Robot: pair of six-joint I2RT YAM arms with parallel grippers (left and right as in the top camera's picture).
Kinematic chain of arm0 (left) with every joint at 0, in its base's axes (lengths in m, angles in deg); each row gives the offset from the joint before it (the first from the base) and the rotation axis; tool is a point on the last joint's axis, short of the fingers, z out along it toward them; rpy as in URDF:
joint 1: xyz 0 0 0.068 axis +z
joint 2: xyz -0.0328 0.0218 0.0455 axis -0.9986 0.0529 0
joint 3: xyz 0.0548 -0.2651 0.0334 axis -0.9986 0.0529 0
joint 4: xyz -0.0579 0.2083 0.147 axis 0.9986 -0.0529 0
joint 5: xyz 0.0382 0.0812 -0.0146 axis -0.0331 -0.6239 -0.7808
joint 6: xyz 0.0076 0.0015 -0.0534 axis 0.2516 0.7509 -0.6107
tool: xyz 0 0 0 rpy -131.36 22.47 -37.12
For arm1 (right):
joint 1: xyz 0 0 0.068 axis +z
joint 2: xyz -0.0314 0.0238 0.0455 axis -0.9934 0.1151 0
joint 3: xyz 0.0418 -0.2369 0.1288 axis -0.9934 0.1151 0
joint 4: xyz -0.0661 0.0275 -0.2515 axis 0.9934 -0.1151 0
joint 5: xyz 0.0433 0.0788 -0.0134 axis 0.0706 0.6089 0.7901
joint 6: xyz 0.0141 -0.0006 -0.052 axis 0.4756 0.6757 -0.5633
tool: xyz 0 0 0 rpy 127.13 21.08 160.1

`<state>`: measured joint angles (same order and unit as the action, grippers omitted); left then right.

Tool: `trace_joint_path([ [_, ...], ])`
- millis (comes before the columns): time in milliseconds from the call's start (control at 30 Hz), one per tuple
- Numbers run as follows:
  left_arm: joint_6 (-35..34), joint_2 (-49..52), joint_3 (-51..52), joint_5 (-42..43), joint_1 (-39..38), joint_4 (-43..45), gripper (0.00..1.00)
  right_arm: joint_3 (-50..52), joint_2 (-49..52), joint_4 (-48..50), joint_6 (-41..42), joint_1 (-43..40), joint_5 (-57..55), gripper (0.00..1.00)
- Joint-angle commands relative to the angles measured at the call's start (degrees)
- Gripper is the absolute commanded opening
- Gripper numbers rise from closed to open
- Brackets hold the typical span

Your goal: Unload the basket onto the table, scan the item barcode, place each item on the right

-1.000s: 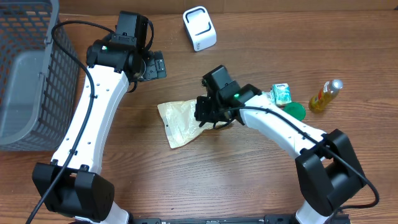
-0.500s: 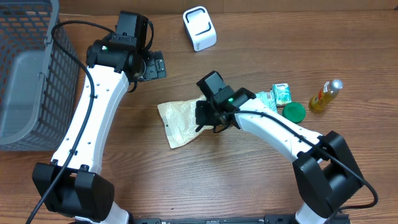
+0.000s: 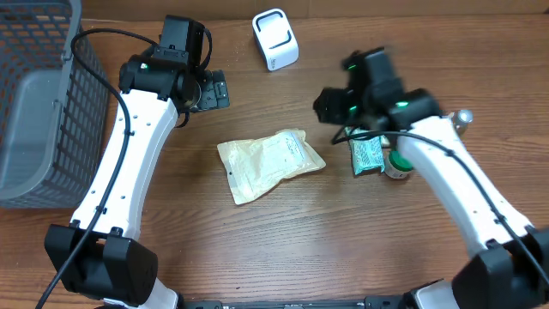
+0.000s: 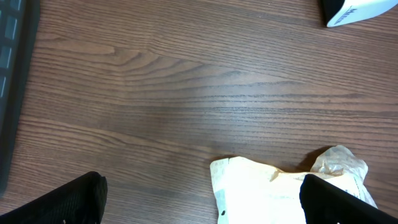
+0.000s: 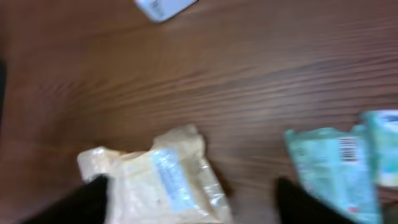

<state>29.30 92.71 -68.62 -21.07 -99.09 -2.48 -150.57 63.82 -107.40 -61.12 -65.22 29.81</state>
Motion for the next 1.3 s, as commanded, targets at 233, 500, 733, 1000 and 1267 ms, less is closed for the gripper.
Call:
trace_joint_path([
  [233, 0.85, -0.68, -0.96, -0.52, -0.28, 0.02, 1.00, -0.59, -0.31, -1.18, -2.38, -7.39, -0.55, 1.00],
  [500, 0.85, -0.68, -0.96, -0.52, -0.28, 0.02, 1.00, -0.59, -0.31, -1.16, -2.38, -7.37, -0.55, 1.00],
  [733, 0.85, -0.68, -0.96, -0.55, -0.28, 0.02, 1.00, -0.59, -0.31, -1.16, -2.38, -7.37, -0.55, 1.00],
  [1000, 0.85, -0.68, -0.96, -0.55, -0.28, 0.02, 1.00, -0.59, -0.31, -1.16, -2.38, -7.37, -0.55, 1.00],
  [1267, 0.85, -0.68, -0.96, -0.52, -0.28, 0.02, 1.00, -0.59, -0.31, -1.16, -2.38, -7.37, -0.55, 1.00],
])
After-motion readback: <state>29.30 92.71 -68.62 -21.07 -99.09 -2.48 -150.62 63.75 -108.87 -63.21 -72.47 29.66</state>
